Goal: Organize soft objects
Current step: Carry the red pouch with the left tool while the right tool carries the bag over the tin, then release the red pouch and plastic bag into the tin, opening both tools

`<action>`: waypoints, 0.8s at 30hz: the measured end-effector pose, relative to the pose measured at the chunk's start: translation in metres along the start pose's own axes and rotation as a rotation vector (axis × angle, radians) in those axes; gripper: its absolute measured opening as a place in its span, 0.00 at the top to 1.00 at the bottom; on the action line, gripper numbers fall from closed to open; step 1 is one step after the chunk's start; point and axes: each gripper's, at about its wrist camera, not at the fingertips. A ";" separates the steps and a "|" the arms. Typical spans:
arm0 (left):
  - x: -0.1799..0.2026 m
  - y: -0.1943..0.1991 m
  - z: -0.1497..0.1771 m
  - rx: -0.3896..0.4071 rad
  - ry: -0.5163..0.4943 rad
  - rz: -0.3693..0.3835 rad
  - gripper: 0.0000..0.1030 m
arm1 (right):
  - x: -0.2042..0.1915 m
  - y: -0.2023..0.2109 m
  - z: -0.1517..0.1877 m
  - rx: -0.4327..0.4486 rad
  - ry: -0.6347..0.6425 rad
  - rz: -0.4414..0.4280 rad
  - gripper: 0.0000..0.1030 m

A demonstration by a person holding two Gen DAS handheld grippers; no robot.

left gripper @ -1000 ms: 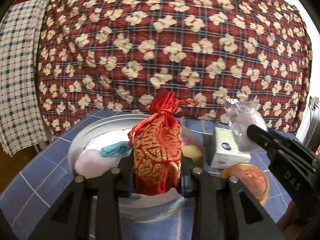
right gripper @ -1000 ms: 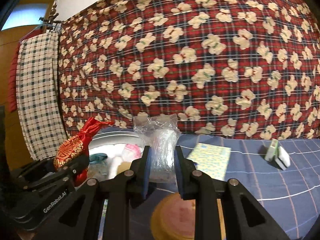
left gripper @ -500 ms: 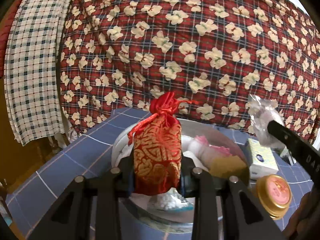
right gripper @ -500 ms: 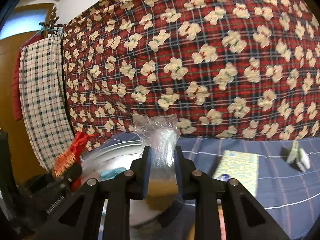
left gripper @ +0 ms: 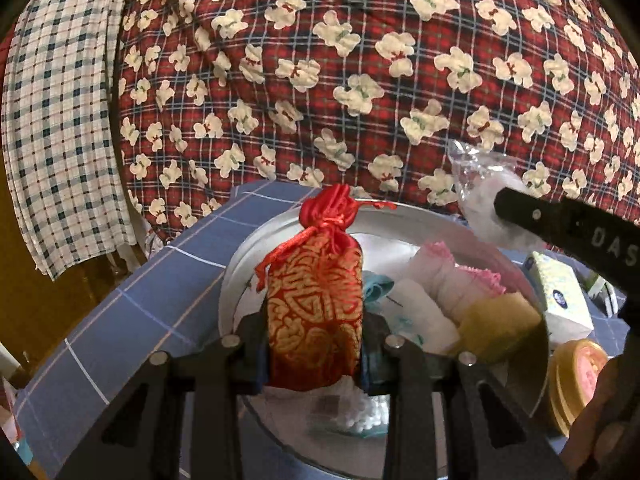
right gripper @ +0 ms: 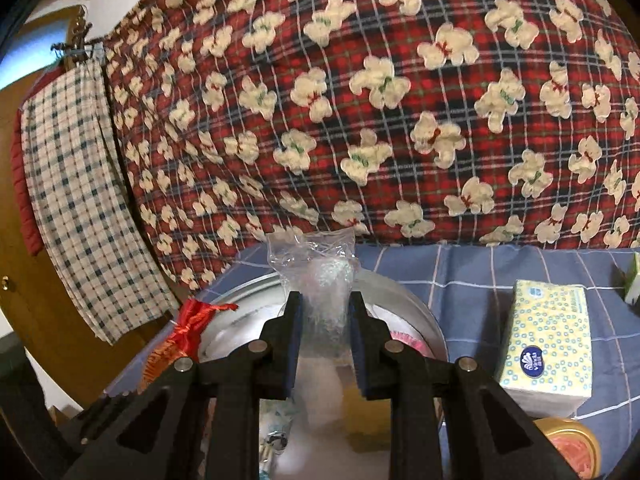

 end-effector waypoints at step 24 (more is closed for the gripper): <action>0.018 -0.011 0.007 0.023 -0.048 -0.041 0.01 | 0.014 -0.008 0.014 0.023 -0.030 -0.103 0.23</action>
Point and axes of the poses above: each gripper's, at about its wrist camera, not at the fingertips, and y roughly against the way its jaws point, x to its right, z to its underside, and after that the axes turned 5 degrees about -y, right-handed
